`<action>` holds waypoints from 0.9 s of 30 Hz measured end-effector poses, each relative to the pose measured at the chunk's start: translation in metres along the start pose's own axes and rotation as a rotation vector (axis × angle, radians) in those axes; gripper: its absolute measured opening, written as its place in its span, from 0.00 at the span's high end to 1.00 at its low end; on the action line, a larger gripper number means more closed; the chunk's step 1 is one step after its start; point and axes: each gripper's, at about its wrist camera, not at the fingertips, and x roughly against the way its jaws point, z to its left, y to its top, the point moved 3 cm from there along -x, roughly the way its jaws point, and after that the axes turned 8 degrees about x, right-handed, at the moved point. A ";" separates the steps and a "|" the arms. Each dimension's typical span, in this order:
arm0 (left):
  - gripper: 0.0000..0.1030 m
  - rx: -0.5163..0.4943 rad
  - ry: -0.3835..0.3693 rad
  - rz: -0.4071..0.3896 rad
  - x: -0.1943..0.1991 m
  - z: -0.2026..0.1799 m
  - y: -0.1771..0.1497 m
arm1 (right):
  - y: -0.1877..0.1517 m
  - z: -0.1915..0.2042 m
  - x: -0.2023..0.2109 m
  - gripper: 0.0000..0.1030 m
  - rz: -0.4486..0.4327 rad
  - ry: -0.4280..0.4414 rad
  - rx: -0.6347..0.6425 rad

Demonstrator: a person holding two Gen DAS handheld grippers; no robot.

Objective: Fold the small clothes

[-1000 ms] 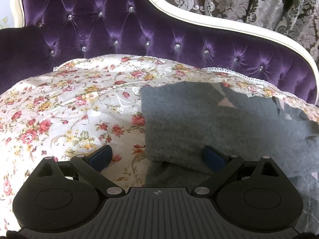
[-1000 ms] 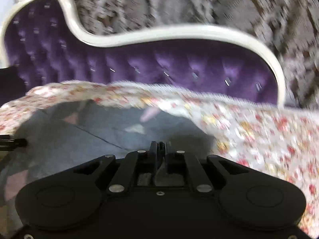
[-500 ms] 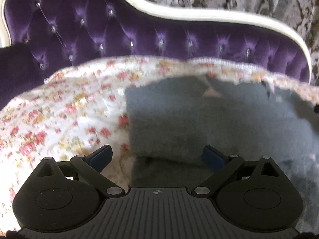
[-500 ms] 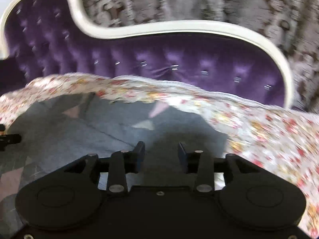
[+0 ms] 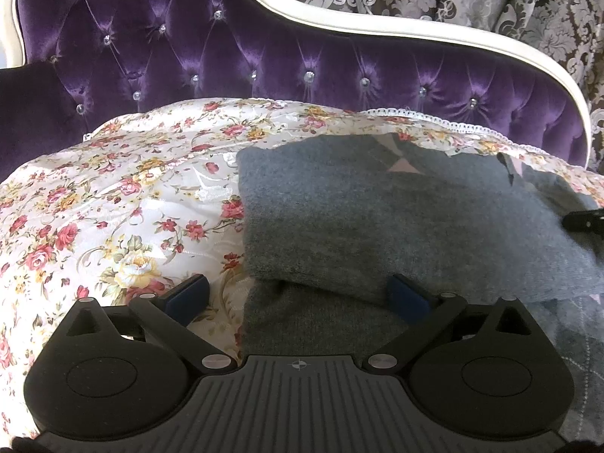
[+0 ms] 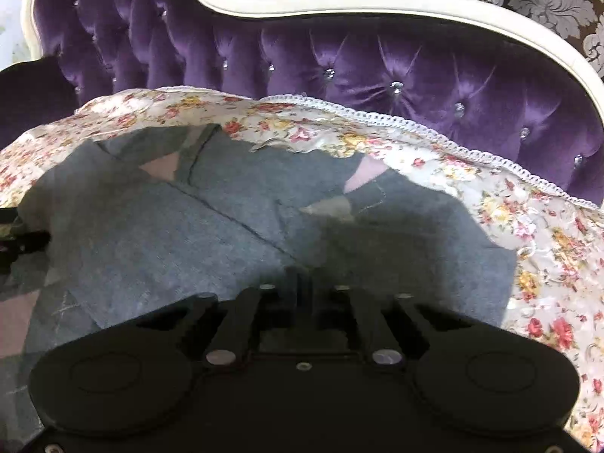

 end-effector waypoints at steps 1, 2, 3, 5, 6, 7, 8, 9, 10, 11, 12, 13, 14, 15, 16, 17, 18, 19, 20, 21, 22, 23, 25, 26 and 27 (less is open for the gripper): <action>0.00 0.000 0.000 -0.001 0.000 0.000 0.000 | 0.001 -0.001 -0.002 0.89 0.003 -0.035 0.010; 0.00 0.000 0.001 -0.002 0.000 0.000 0.000 | 0.002 -0.002 -0.006 0.89 0.007 -0.056 0.006; 0.00 0.000 0.000 -0.003 0.000 0.000 0.000 | 0.000 -0.006 -0.008 0.89 0.007 -0.053 -0.022; 0.00 0.001 0.000 -0.009 0.000 0.000 -0.001 | -0.003 -0.013 -0.009 0.89 -0.014 -0.034 -0.089; 0.00 0.001 0.001 -0.013 0.001 0.000 -0.001 | -0.004 -0.015 -0.007 0.80 -0.022 -0.036 -0.101; 0.00 0.001 0.002 -0.018 0.001 0.000 -0.001 | -0.005 -0.016 -0.006 0.60 -0.026 -0.048 -0.108; 0.00 0.001 0.002 -0.024 0.001 0.000 -0.002 | -0.006 -0.018 -0.003 0.51 -0.029 -0.068 -0.118; 0.00 0.001 0.002 -0.027 0.001 -0.001 -0.002 | -0.006 -0.021 0.000 0.39 -0.035 -0.081 -0.130; 0.00 0.000 0.001 -0.027 0.002 -0.001 -0.002 | -0.007 -0.023 0.007 0.34 -0.047 -0.088 -0.149; 0.00 -0.001 -0.005 -0.022 0.002 0.000 -0.002 | -0.008 -0.026 0.013 0.34 -0.062 -0.092 -0.169; 0.00 -0.001 -0.012 -0.015 0.001 0.001 -0.001 | -0.009 -0.028 0.022 0.33 -0.077 -0.097 -0.189; 0.00 -0.005 -0.022 -0.005 0.001 0.002 0.000 | -0.010 -0.028 0.033 0.24 -0.095 -0.104 -0.208; 0.01 -0.014 -0.032 0.010 0.001 0.002 0.002 | -0.012 -0.027 0.045 0.20 -0.119 -0.108 -0.226; 0.01 -0.022 -0.040 0.024 0.002 0.003 0.003 | -0.014 -0.026 0.056 0.14 -0.144 -0.108 -0.240; 0.02 -0.026 -0.046 0.040 0.003 0.003 0.005 | -0.016 -0.023 0.070 0.11 -0.169 -0.107 -0.253; 0.03 -0.021 -0.043 0.052 0.007 0.004 0.006 | -0.019 -0.021 0.081 0.10 -0.186 -0.104 -0.263; 0.12 -0.012 -0.033 0.057 0.013 0.005 0.006 | -0.023 -0.018 0.095 0.05 -0.203 -0.102 -0.271; 0.15 -0.006 -0.028 0.055 0.019 0.006 0.005 | -0.026 -0.015 0.107 0.01 -0.216 -0.098 -0.278; 0.15 -0.005 -0.025 0.046 0.029 0.006 0.004 | -0.031 -0.012 0.118 0.01 -0.230 -0.090 -0.287; 0.15 -0.011 -0.019 0.034 0.039 0.005 0.002 | -0.035 -0.008 0.128 0.01 -0.241 -0.079 -0.294; 0.15 -0.025 -0.015 0.021 0.050 0.004 -0.001 | -0.042 -0.004 0.140 0.01 -0.247 -0.068 -0.301; 0.15 -0.043 -0.013 0.010 0.062 0.003 -0.005 | -0.048 0.000 0.149 0.01 -0.247 -0.061 -0.308; 0.15 -0.076 -0.001 0.023 0.083 0.001 -0.015 | -0.061 0.007 0.165 0.01 -0.242 -0.041 -0.328; 0.15 -0.081 -0.002 0.033 0.092 0.001 -0.020 | -0.068 0.011 0.171 0.01 -0.239 -0.030 -0.341; 0.15 -0.079 -0.009 0.043 0.101 0.002 -0.026 | -0.076 0.014 0.176 0.01 -0.234 -0.020 -0.357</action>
